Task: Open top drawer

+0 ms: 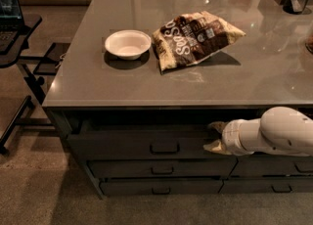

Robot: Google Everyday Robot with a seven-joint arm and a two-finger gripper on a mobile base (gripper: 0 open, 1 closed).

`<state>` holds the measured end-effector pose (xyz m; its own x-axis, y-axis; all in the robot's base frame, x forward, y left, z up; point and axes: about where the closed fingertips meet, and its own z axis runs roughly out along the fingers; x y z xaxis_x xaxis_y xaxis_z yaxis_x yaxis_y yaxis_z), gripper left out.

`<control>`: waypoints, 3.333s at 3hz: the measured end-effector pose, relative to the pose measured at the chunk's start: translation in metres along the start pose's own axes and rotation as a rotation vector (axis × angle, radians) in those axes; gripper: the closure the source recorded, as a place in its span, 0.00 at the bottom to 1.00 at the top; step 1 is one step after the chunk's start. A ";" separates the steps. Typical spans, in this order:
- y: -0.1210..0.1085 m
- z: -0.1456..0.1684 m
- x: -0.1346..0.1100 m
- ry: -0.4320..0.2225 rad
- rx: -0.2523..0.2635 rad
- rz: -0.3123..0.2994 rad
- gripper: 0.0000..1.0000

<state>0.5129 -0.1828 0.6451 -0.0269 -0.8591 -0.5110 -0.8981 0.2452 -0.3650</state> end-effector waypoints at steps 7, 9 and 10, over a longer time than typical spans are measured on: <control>0.024 -0.012 0.010 -0.018 -0.015 0.020 0.15; 0.059 -0.034 0.025 -0.036 -0.031 0.043 0.61; 0.056 -0.041 0.021 -0.036 -0.031 0.043 0.84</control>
Offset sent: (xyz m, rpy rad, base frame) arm -0.4083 -0.0214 -0.0673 0.0886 -0.0689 -0.2266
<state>0.4438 -0.2055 0.6455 -0.0503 -0.8311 -0.5538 -0.9099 0.2668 -0.3178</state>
